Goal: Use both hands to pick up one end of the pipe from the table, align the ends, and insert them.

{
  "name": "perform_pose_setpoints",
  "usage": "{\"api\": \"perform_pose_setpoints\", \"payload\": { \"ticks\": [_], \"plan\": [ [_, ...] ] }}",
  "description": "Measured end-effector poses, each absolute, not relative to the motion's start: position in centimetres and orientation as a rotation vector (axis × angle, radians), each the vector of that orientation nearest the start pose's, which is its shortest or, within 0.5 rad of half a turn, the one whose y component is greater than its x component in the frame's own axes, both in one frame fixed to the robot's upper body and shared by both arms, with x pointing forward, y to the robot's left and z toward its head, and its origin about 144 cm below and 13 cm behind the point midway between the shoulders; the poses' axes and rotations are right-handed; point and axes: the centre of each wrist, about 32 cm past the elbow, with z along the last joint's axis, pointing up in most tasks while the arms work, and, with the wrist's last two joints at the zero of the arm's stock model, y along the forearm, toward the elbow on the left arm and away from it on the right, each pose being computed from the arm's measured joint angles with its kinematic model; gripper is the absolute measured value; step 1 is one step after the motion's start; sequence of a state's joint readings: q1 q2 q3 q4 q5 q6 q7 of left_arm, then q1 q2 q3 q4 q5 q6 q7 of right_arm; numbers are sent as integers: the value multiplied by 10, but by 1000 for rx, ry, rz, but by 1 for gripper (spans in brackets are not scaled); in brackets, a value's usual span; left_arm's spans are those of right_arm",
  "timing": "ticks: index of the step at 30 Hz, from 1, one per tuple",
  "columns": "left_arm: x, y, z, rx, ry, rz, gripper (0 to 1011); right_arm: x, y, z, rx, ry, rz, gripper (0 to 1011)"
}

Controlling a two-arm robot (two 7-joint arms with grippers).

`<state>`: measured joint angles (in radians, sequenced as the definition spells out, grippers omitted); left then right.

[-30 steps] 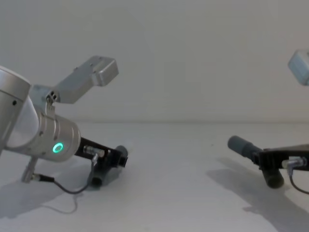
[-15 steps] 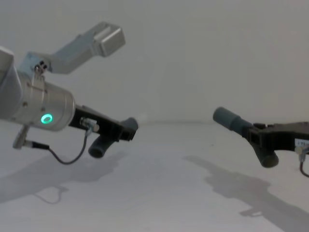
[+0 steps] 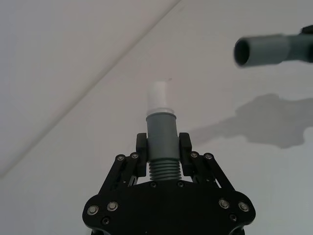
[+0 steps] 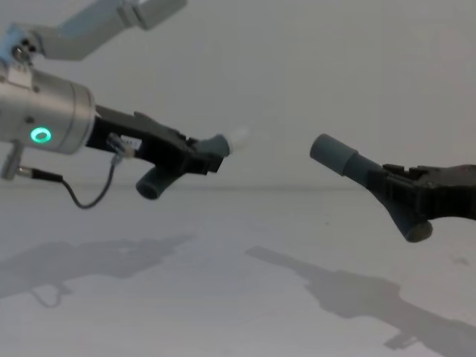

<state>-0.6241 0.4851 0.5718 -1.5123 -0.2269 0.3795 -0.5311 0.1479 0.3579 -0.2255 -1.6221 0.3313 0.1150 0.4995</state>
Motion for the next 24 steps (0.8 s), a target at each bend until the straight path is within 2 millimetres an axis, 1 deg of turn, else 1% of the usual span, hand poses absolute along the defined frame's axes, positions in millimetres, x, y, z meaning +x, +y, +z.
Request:
{"api": "perform_pose_setpoints", "payload": {
  "ticks": [12,24],
  "plan": [
    [563,244,1331,394,-288,524,356,498,-286,1198,-4,-86,-647,196],
    [561,257,1348,389,-282,397,356,511,-308,1199,21,-127,-460,196]
  ]
}}
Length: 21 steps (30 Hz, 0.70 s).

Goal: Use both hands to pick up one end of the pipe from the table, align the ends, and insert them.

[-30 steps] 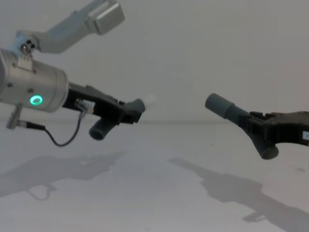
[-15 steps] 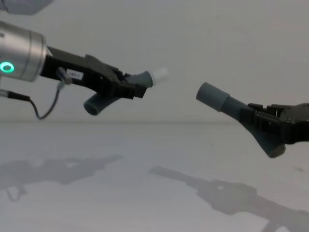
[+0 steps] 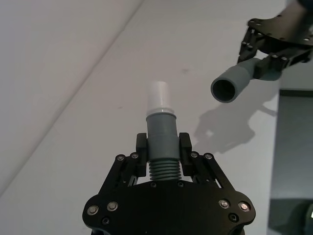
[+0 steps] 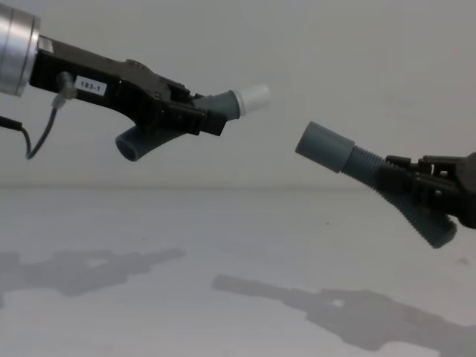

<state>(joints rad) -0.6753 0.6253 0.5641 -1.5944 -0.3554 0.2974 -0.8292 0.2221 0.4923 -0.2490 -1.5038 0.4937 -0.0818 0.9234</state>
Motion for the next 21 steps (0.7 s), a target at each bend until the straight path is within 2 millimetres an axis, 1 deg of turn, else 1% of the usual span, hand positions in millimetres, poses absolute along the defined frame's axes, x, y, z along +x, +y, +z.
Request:
{"api": "perform_pose_setpoints", "payload": {
  "ticks": [9,21],
  "plan": [
    [563,261,1354,393,-258,313,355,523,-322,1205,51,-152,-358,195],
    [571,263,1362,404,-210,190,355,533,-333,1213,69,-182,-298,195]
  ]
}}
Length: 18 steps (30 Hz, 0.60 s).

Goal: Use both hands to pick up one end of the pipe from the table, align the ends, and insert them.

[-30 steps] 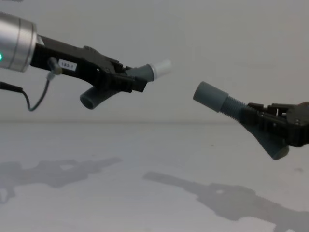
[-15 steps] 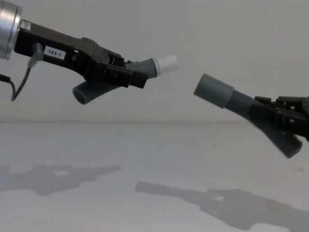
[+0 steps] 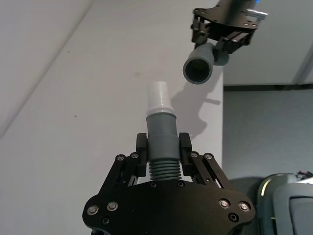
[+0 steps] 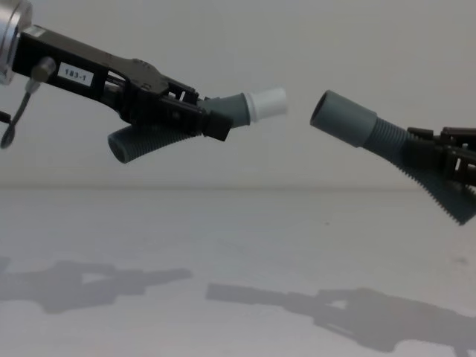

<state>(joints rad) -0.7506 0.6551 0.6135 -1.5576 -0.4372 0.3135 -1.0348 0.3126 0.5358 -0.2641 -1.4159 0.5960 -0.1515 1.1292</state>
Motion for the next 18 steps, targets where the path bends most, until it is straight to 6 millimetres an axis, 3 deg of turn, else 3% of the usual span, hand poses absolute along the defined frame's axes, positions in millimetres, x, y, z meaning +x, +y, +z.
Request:
{"api": "perform_pose_setpoints", "payload": {
  "ticks": [18],
  "plan": [
    [584,260,1388,450,-193,63,356,546,-341,1223,37,-265,-228,195]
  ]
}}
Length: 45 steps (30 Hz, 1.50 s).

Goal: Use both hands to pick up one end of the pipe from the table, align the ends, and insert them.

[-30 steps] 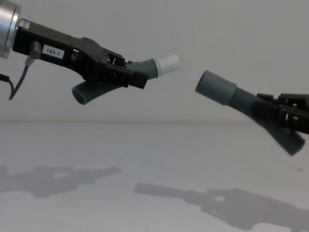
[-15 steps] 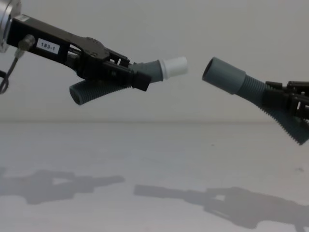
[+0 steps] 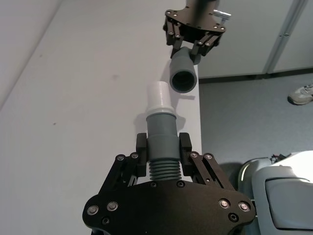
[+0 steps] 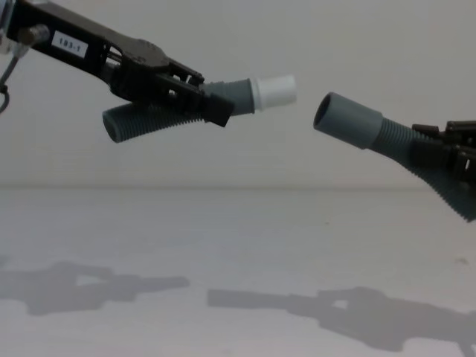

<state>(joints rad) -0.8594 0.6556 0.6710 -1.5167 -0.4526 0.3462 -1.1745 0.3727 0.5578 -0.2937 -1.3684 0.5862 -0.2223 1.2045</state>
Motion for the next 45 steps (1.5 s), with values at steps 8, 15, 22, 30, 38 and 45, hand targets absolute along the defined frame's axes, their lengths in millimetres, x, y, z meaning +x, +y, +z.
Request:
{"api": "perform_pose_setpoints", "payload": {
  "ticks": [8,15,22,30,38,45],
  "plan": [
    [587,258,1399,468,-190,26,355,551,-342,1226,18,-284,-220,195],
    [587,255,1403,481,-185,7,356,553,-342,1229,9,-287,-242,194],
    [584,254,1405,500,-180,7,355,552,-340,1233,6,-273,-278,195],
    [580,253,1407,538,-183,43,356,552,-340,1235,4,-270,-296,195],
    [579,253,1411,589,-199,89,355,554,-342,1237,4,-295,-283,194],
    [580,253,1414,614,-211,118,355,556,-343,1237,4,-314,-271,194]
  ]
}}
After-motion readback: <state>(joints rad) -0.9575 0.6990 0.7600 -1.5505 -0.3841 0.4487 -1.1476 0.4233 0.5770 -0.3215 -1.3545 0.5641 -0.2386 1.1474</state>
